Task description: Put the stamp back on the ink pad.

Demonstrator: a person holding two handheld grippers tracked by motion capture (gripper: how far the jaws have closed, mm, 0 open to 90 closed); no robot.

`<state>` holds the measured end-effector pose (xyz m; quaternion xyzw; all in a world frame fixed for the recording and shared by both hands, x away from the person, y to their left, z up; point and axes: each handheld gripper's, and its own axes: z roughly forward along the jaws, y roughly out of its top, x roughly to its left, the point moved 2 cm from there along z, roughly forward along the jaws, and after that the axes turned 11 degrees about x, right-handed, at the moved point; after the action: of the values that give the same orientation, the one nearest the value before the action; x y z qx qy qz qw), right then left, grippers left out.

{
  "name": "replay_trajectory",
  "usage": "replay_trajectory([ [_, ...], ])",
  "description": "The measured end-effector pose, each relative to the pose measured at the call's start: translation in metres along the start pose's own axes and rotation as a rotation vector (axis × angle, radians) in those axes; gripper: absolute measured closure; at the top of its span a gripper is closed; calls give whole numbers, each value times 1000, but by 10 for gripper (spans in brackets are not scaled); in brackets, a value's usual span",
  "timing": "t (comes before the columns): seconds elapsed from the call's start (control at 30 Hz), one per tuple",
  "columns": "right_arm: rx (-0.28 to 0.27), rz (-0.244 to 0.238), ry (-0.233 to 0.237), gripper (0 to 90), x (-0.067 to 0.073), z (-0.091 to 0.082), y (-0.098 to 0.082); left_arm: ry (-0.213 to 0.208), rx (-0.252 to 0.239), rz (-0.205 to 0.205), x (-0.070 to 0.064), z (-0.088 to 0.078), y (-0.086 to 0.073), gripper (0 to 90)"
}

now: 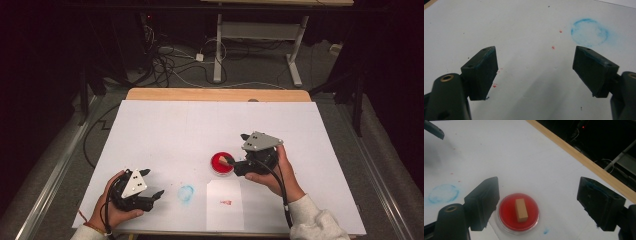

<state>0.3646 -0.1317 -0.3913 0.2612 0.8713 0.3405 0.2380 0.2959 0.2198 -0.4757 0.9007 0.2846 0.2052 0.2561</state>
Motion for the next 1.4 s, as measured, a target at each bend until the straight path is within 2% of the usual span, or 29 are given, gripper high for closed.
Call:
replay_trajectory([
  [0.27, -61, -9, -54, 175, -4, -23, -11, 4, -5, 0, 0, -2, 1, 198],
  [0.37, -77, 1, -80, 177, -7, -31, -18, 4, -6, 1, 0, -2, 1, 198],
  [0.53, -82, -4, -127, 178, -10, -41, -29, 5, -9, 0, 0, -3, 1, 198],
  [0.73, -103, -2, -162, 179, -14, -52, -43, 8, -12, 0, 0, -3, 1, 198],
  [1.17, -118, 66, -208, 181, -21, -74, -90, 14, -21, -11, 2, -3, 3, 196],
  [1.4, -157, 151, -254, 186, -26, -85, -120, 12, -32, -15, 2, -2, 4, 195],
])
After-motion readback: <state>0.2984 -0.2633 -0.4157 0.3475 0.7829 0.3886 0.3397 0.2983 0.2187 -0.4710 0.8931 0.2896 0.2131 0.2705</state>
